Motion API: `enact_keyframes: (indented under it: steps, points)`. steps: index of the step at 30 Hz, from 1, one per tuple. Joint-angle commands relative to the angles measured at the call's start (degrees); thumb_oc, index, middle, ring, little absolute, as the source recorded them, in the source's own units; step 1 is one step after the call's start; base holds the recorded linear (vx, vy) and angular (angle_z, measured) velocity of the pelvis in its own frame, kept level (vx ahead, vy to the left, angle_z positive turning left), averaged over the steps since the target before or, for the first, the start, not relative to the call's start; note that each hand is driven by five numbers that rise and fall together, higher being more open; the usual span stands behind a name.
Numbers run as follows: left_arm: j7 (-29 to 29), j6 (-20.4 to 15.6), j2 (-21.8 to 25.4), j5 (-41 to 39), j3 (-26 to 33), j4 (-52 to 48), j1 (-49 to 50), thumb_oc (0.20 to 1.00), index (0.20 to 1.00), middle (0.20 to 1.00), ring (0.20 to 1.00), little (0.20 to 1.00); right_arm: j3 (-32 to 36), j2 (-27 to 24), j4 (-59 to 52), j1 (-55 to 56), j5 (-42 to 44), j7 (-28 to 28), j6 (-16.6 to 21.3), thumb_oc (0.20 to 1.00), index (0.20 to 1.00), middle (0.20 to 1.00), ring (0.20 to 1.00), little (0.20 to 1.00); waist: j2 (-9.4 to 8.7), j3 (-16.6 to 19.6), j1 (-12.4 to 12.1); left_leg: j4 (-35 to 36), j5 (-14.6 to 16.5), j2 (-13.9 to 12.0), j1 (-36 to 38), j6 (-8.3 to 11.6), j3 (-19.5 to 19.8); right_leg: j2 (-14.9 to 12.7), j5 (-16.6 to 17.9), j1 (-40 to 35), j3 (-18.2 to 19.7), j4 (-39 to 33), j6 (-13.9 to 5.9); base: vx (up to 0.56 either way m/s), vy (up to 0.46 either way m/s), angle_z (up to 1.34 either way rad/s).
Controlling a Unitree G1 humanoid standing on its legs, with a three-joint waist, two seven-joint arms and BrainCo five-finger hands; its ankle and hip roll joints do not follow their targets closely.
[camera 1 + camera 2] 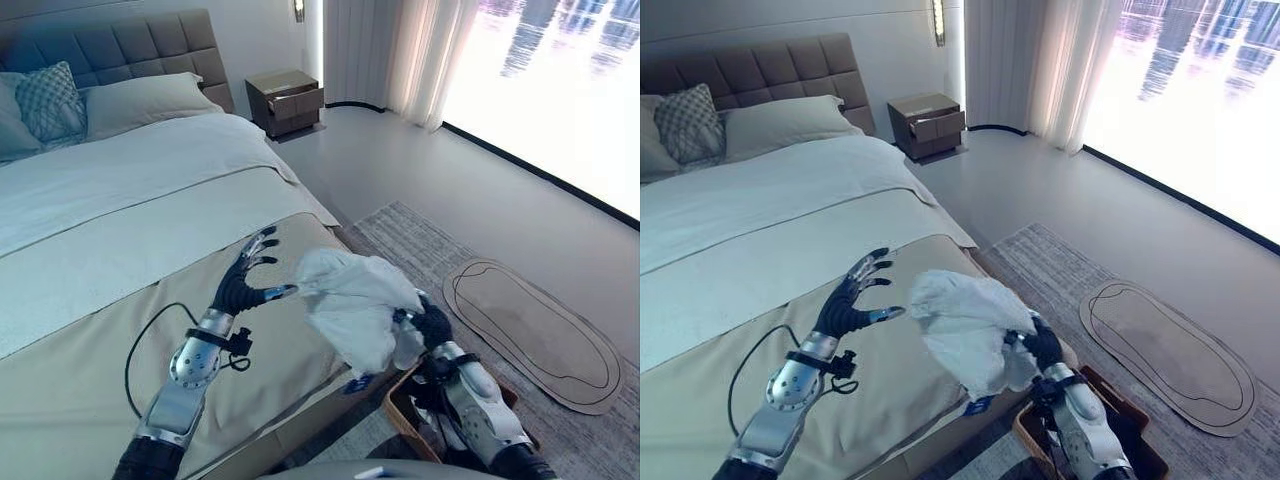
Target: Pick up clothes into the bucket
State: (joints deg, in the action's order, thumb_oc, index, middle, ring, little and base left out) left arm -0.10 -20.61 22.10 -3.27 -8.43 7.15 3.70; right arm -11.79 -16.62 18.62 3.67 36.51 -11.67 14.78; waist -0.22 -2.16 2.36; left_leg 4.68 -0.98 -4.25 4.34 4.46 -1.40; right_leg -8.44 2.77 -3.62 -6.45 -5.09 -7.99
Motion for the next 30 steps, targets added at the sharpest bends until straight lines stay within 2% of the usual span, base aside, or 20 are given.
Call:
enact_keyframes:
  steps: [1, 9, 20, 23, 26, 29, 30]
  points:
    - [1.7, -1.1, 1.1, 0.3, 0.3, 1.8, -2.1, 1.000, 1.000, 1.000, 1.000, 1.000, 2.0, 2.2, -3.4, -2.8, 4.5, 0.2, 4.9, 0.200, 0.200, 0.200, 0.200, 0.200, -2.60, 0.3, 0.5, -3.3, 1.8, 3.3, -2.6, -2.83, 0.5, -0.1, 0.0, 3.9, -0.5, 5.8, -0.32, -0.01, 0.007, -0.03]
    - [-0.4, -1.0, -0.1, -2.7, 0.1, 4.0, 1.6, 1.000, 1.000, 1.000, 1.000, 1.000, 6.7, 2.7, -5.1, -1.5, 6.3, 2.5, 6.7, 0.200, 0.200, 0.200, 0.200, 0.200, -2.41, -0.1, 1.0, -3.2, 1.7, 3.3, -3.0, -2.97, 0.2, -0.1, 0.2, 4.5, -0.1, 5.7, -0.37, 0.00, 0.000, 0.00]
    - [0.9, -3.7, -0.8, -3.8, 6.7, 3.1, 7.1, 1.000, 1.000, 1.000, 1.000, 1.000, 21.0, 1.0, -6.3, 2.6, 3.7, 8.3, 11.0, 0.200, 0.200, 0.200, 0.200, 0.200, -2.30, -1.5, 1.9, -4.8, 2.7, 3.7, -4.2, -3.37, -0.2, -0.4, 0.0, 5.8, 0.6, 6.5, -0.49, -0.01, -0.002, -0.03]
    - [-1.1, -5.3, -1.9, -11.3, 7.8, 1.8, 6.8, 1.000, 1.000, 1.000, 1.000, 1.000, 24.6, -1.8, -6.2, 1.4, -0.9, 11.7, 12.4, 0.200, 0.200, 0.200, 0.200, 0.200, -1.85, -4.7, 2.3, -8.4, 3.7, 4.6, -7.4, -3.94, -0.3, -1.2, -0.9, 8.8, 1.6, 10.0, -0.34, -0.15, 0.019, -0.08]
    - [-1.9, -5.9, -2.5, -13.8, 8.2, 0.8, 6.4, 1.000, 1.000, 1.000, 1.000, 1.000, 25.7, -3.1, -5.7, 0.3, -2.5, 13.0, 12.8, 0.200, 0.200, 0.200, 0.200, 0.200, -1.64, -6.7, 2.4, -11.1, 4.4, 5.0, -9.7, -4.19, -0.6, -1.5, -1.0, 10.8, 2.1, 11.8, -0.23, -0.14, 0.013, -0.07]
    - [-1.8, -7.6, -2.6, -17.2, 8.7, -2.3, 5.6, 1.000, 1.000, 1.000, 1.000, 1.000, 26.4, -4.6, -4.0, -3.2, -4.2, 15.6, 14.1, 0.200, 0.200, 0.200, 0.200, 0.200, -1.16, -10.6, 2.6, -16.5, 5.7, 5.1, -15.0, -4.36, -1.7, -1.5, -0.8, 16.2, 3.4, 15.2, 0.10, -0.21, 0.009, -0.07]
    - [-1.8, -7.6, -2.6, -17.3, 8.8, -2.2, 5.5, 1.000, 1.000, 1.000, 1.000, 1.000, 26.4, -4.7, -4.0, -3.3, -4.2, 15.6, 14.1, 0.200, 0.200, 0.200, 0.200, 0.200, -1.13, -10.5, 2.5, -17.0, 5.9, 5.1, -15.6, -4.36, -1.9, -1.4, -0.9, 16.8, 3.6, 15.6, 0.11, -0.10, 0.003, -0.25]
